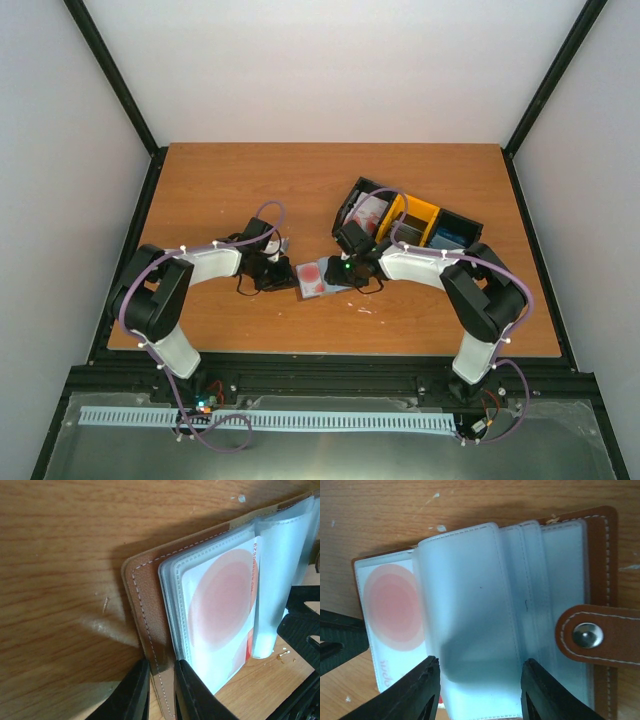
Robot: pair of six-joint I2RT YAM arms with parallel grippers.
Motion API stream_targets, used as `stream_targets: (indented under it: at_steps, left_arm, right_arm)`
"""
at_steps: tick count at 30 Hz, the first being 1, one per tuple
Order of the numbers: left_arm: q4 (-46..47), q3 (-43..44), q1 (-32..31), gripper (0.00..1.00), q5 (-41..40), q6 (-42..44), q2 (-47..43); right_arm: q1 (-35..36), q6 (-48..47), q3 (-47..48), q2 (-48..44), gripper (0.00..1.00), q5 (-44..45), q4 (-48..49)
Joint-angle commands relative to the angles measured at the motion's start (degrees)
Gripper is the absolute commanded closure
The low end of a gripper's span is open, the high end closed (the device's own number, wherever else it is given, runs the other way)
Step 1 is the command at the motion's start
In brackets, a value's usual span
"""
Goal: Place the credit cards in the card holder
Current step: Insert the credit card into the card holder.
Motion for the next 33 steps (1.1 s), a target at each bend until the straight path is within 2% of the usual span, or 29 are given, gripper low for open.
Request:
stream_targets:
  at_steps: [1,18,27,33]
  left_arm:
    - [0.7,1.5,-0.2,0.84,-0.2,0.5,-0.4]
    - [0.5,1.1,-0.2,0.84,-1.5,0.0,-1.7]
    - [-1.4,-0.1,0.0,0.84,-12.9,-5.2,-9.5]
    - [-1.7,-1.0,0.3,0.84,-16.5,-7.9,-12.7]
  right_arm:
    - [0.2,-0.5,-0.1,0.9,0.56,-2.7,2.3]
    - [0.1,-1.4,0.1,3.2,0.52,-14.2,11.0]
    - [0.1,-1.3,-0.1,4.6,0.51,-24.5,20.3]
    - [0.1,-1.9,0.7,5.9,0.50,-25.7,20.9]
